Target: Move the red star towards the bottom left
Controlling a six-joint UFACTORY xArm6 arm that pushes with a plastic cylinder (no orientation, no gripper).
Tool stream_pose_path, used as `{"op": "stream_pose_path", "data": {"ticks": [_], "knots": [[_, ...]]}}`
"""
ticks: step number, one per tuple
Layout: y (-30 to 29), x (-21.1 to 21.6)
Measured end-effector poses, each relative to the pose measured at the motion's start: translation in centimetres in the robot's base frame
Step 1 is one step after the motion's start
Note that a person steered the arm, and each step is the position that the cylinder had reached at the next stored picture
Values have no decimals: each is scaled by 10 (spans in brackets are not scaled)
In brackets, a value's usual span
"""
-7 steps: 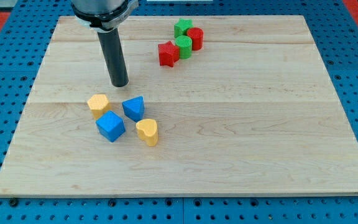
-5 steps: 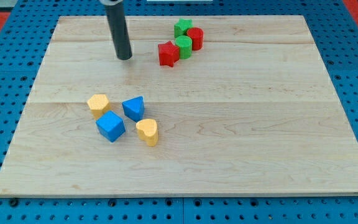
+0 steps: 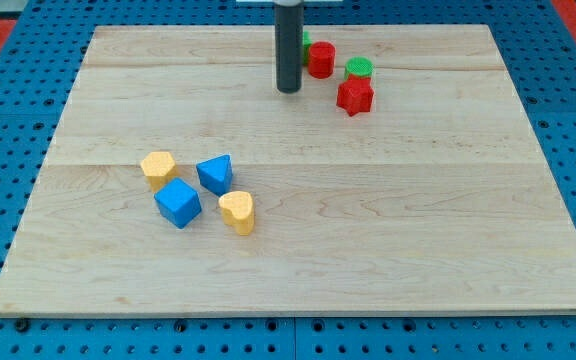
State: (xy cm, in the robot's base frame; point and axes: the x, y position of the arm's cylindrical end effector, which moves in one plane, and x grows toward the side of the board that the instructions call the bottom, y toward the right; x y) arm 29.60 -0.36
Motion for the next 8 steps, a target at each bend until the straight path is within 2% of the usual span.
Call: {"op": "stream_pose_path", "data": {"ticks": [1, 2, 3, 4, 5, 6, 7, 8], "knots": [[57, -3], [88, 58], [85, 71], [92, 58], [127, 55], [134, 127], [130, 148], [103, 128]]}}
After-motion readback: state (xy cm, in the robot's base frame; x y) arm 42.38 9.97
